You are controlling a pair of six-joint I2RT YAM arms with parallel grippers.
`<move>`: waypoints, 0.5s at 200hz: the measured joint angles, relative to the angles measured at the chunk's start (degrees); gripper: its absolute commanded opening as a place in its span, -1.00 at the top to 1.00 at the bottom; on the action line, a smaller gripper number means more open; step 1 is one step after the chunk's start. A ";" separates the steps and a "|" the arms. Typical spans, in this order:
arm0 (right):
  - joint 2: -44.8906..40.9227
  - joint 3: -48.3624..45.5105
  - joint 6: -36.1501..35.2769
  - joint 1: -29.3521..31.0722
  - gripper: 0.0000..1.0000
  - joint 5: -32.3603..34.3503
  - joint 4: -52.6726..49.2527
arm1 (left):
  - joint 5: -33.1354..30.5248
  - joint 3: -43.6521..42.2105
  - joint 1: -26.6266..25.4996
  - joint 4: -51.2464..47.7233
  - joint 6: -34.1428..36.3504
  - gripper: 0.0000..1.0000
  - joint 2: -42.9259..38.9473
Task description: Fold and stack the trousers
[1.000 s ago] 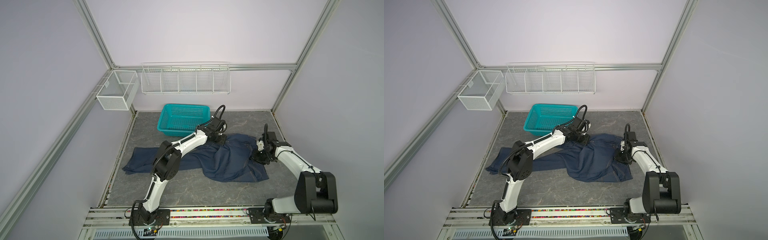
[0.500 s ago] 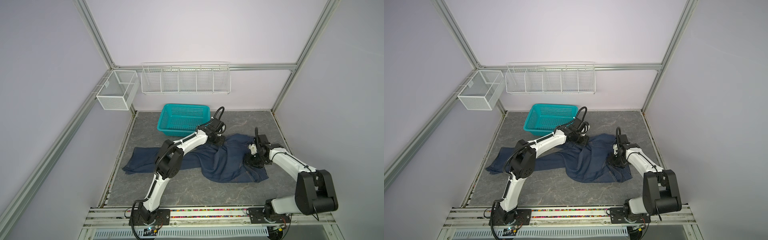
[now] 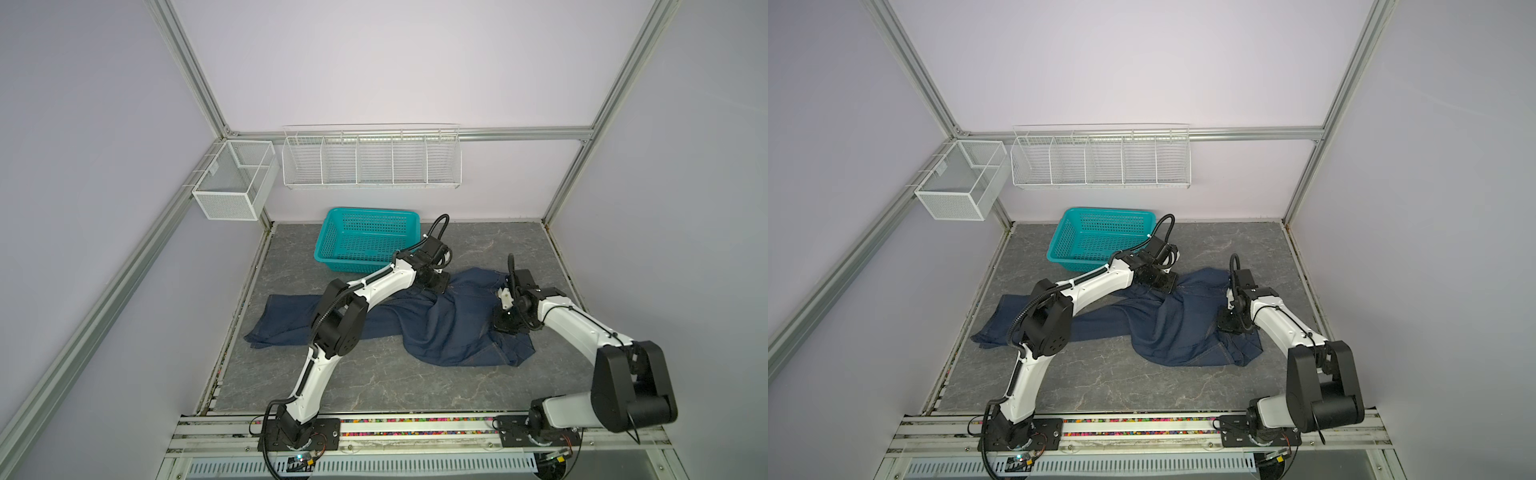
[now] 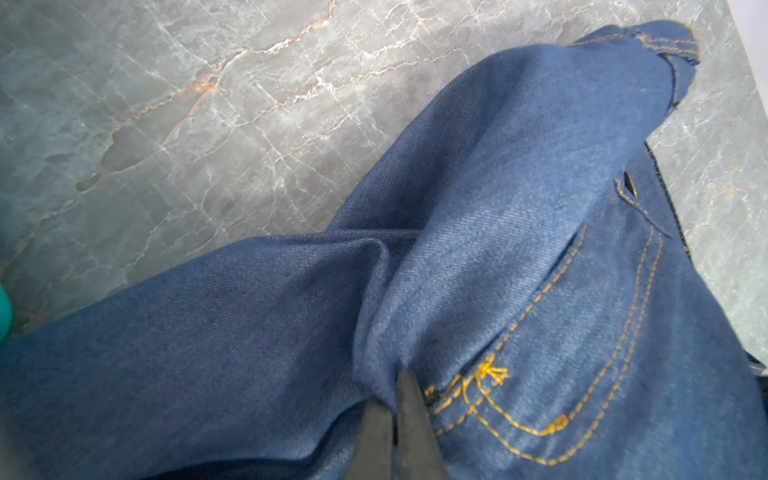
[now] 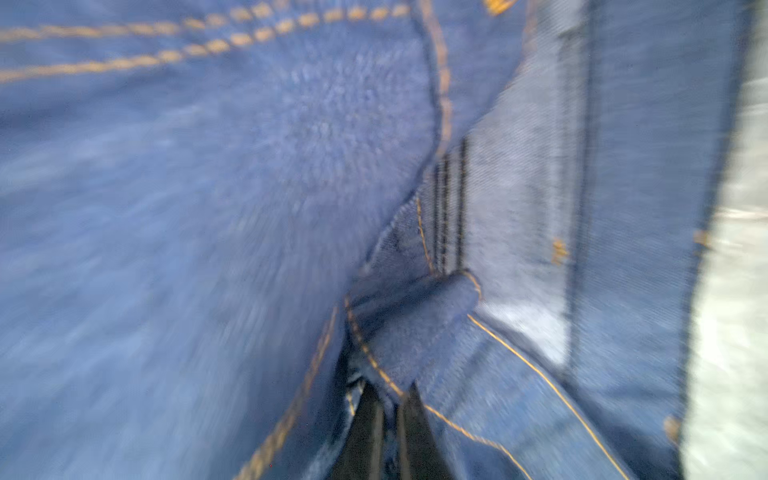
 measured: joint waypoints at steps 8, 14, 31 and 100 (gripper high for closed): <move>-2.29 0.04 0.00 -0.31 0.84 0.87 -1.01 | -0.33 0.28 0.07 -0.33 0.00 1.00 0.02; -4.22 0.11 0.09 -0.57 0.84 1.55 -1.77 | -0.70 0.35 0.13 -0.39 -0.02 1.00 0.02; -11.47 0.44 0.81 -1.90 0.84 3.96 -4.11 | -1.86 0.44 0.52 -0.57 -0.07 1.00 0.02; -39.17 -1.01 13.44 -5.99 0.78 10.10 -14.91 | -1.60 3.19 2.03 -1.05 -0.72 1.00 0.02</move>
